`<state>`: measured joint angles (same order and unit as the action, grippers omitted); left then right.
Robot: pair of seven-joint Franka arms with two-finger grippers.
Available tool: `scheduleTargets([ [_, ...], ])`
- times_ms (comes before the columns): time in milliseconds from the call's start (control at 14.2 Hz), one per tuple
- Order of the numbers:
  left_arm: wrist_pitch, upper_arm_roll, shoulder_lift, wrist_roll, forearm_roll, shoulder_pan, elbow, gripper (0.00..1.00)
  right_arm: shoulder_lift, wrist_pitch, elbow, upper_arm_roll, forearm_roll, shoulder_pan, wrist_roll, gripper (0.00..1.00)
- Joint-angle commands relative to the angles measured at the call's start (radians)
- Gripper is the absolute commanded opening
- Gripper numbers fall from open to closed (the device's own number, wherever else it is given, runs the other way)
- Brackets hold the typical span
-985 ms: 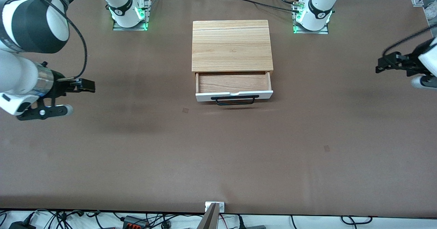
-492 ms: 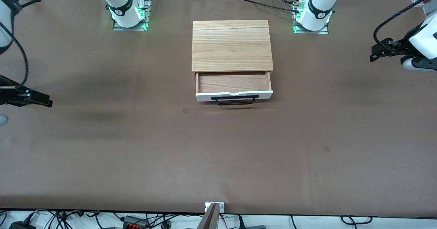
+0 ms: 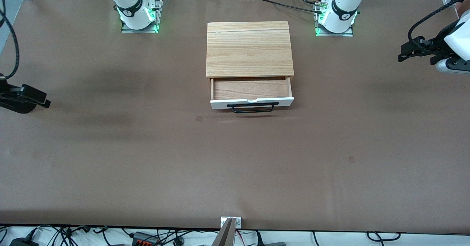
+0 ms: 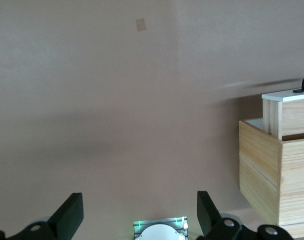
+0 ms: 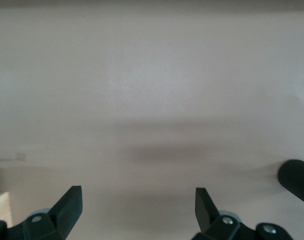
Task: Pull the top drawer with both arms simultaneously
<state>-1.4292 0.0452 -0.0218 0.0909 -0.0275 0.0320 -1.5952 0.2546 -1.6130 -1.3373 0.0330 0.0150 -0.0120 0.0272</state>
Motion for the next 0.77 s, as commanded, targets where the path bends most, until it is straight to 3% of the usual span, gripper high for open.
scheduleTargets([
  [0,-0.007,0.005,0.01,-0.007,-0.023,-0.004,0.021,1.0,-0.087,-0.037,-0.13,-0.013,0.026,0.01,-0.038,1.0],
  [422,-0.001,0.013,0.016,0.009,-0.025,-0.006,0.028,1.0,-0.343,-0.215,-0.509,-0.007,0.028,0.009,-0.036,1.0],
  [704,-0.001,0.015,0.017,0.01,-0.025,-0.006,0.028,1.0,-0.367,-0.188,-0.52,-0.01,0.022,0.01,-0.038,1.0],
])
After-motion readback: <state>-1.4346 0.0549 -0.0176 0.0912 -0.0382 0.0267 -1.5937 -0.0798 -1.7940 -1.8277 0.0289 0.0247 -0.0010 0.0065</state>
